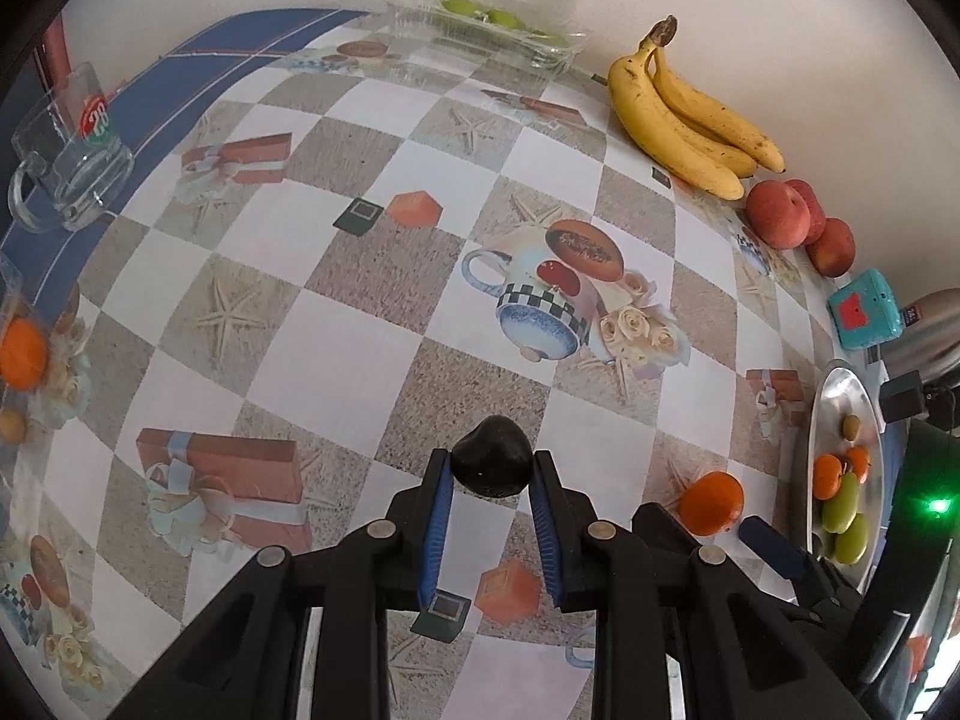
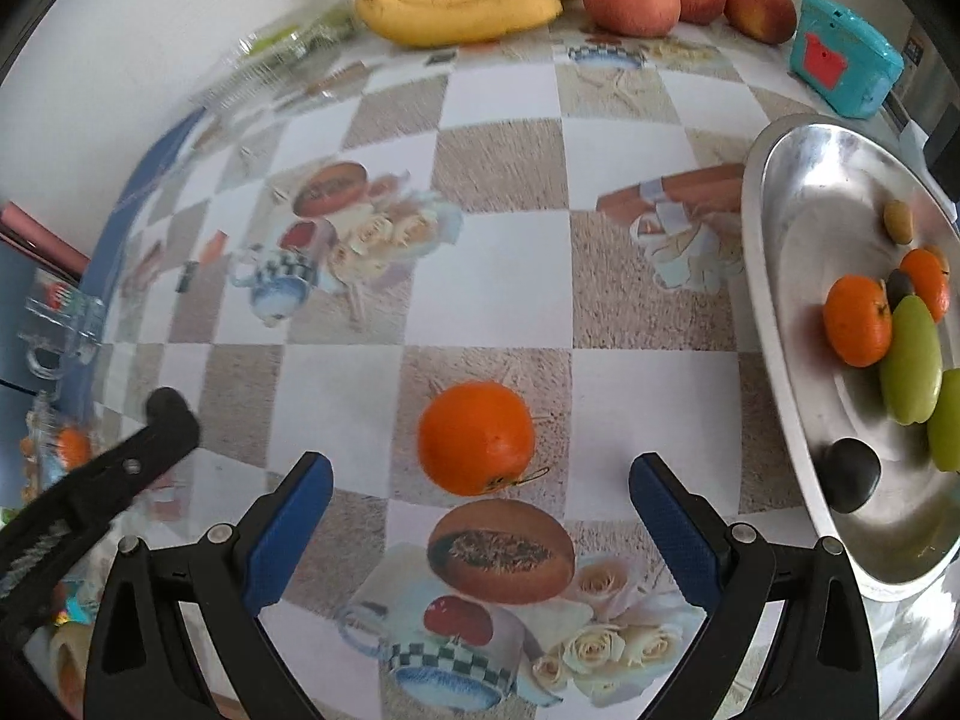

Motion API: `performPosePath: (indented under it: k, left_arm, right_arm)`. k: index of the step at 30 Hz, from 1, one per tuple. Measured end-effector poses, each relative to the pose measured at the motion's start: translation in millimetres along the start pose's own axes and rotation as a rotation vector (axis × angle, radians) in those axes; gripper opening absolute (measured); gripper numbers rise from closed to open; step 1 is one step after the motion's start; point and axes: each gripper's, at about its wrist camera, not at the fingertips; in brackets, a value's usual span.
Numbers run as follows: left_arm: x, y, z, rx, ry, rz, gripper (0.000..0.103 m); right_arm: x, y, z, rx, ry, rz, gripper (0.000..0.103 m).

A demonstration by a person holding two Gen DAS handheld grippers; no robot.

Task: Organize fruits
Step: 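Lower the right gripper onto the last mandarin orange and close it, then carry plum and orange over the steel plate and open both grippers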

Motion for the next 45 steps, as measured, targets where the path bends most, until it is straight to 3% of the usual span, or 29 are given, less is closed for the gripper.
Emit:
performPosePath:
  k: [11,23,31,37,42,45]
  left_arm:
    - [2.1,1.1,0.2,-0.006,0.007,-0.013,0.028]
    - [5.7,-1.8,0.2,0.004,0.019,-0.021,0.028]
    - [7.4,-2.7,0.5,0.009,0.022,-0.020,0.028]
    - [7.5,-3.6,0.4,0.011,0.020,-0.019,0.028]
    - [7.3,-3.9,0.5,0.013,0.020,-0.016,0.028]
    - [7.0,-4.6,1.1,0.013,0.018,-0.010,0.028]
  right_arm:
    - [15.6,20.9,-3.1,-0.104,-0.058,-0.136,0.103]
    - [9.7,15.3,-21.0,-0.135,-0.120,-0.104,0.103]
    - [7.4,14.8,-32.0,-0.132,-0.104,-0.108,0.102]
    - [-2.7,18.7,-34.7,-0.138,-0.123,-0.098,0.073]
    - [-9.9,17.0,-37.8,-0.127,-0.119,-0.090,0.038]
    - [-9.6,17.6,-34.3,-0.131,-0.113,-0.081,0.038]
Point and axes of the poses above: each gripper's, at about its wrist camera, not at the fingertips, and x roughly the way its jaws point, y to its left, z to its top, and after that the axes turned 12 degrees about x, right-handed
